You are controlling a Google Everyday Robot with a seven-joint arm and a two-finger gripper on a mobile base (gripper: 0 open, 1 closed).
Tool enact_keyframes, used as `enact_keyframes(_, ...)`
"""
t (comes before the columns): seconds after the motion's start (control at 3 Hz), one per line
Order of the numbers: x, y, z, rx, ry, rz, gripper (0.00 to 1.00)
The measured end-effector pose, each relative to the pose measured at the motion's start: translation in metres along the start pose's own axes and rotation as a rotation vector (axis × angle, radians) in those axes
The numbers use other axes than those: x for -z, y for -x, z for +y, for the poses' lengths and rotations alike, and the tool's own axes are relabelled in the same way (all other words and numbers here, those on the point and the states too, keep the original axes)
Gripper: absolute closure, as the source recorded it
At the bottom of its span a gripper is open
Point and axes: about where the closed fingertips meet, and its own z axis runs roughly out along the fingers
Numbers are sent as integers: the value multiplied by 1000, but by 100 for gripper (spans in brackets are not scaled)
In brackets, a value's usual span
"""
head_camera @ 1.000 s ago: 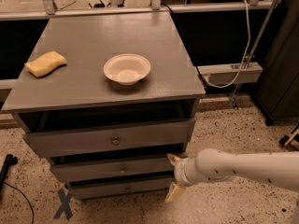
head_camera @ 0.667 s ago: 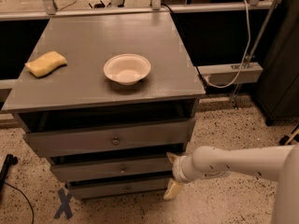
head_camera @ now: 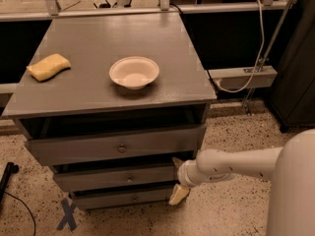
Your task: Open middle drawer
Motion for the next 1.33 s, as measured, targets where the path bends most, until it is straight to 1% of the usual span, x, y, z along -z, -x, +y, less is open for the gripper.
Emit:
enact_keyframes(0.33,-10,4,-5,1,15,-6,18)
enact_keyframes(0.67,-15,9,-4,0,40,-30,41)
enact_keyframes(1.0,-15,10,-3,0,40,-32,36)
enact_keyframes(1.33,-12,11,-4,0,40,-32,34)
